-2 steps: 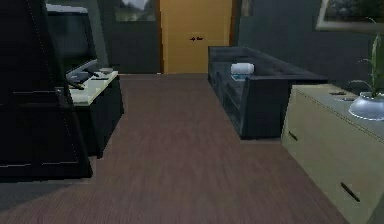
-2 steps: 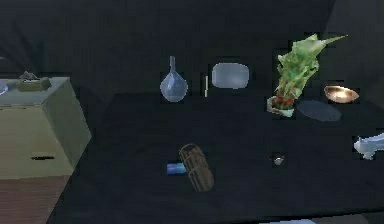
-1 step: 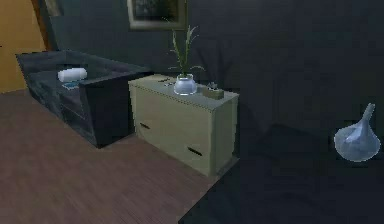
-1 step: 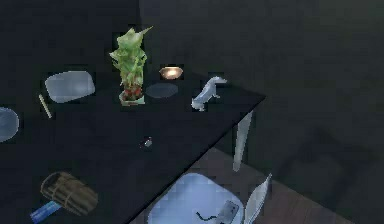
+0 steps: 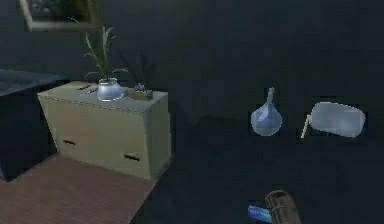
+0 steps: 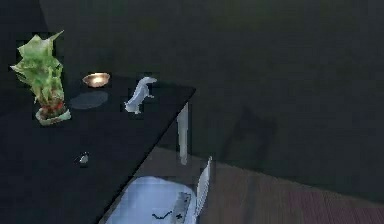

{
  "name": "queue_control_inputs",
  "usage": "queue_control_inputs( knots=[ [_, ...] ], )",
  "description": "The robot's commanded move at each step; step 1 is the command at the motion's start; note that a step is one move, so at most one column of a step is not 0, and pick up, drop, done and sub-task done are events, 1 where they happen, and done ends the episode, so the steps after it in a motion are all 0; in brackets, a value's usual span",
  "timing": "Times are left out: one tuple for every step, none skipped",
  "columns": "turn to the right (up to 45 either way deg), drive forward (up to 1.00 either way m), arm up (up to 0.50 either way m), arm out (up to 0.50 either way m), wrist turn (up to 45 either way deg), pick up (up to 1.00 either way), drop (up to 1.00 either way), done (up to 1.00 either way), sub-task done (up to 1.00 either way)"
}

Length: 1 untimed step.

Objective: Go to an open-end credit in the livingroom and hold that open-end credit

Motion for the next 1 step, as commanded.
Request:
queue_control_inputs(
  knots=[
    [0.0,0.15,0.0,0.0,0.0,0.0,0.0,0.0,0.0]
  ],
)
